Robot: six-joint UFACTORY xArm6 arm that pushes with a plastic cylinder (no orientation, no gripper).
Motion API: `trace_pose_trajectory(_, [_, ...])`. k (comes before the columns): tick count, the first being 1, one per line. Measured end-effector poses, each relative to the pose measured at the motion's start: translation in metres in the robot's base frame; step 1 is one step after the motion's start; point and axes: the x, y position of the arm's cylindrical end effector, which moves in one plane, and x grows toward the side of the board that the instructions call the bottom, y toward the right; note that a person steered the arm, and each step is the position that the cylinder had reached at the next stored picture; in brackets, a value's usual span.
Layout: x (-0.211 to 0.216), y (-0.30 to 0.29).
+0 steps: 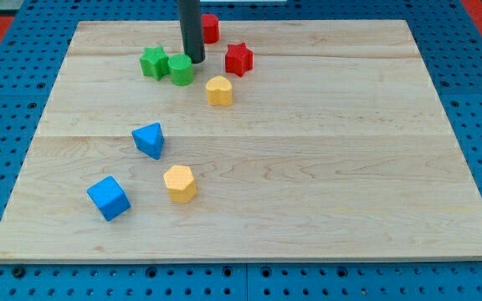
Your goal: Separate the red star from the heart
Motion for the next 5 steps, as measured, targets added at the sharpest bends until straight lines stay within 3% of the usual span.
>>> trace_pose_trajectory(1, [0.033, 0.029])
trace_pose_trajectory(2, [0.032, 0.101])
trace_pose_trajectory(3, [-0.004, 0.117])
trace_pose_trajectory(5, [0.025, 0.096])
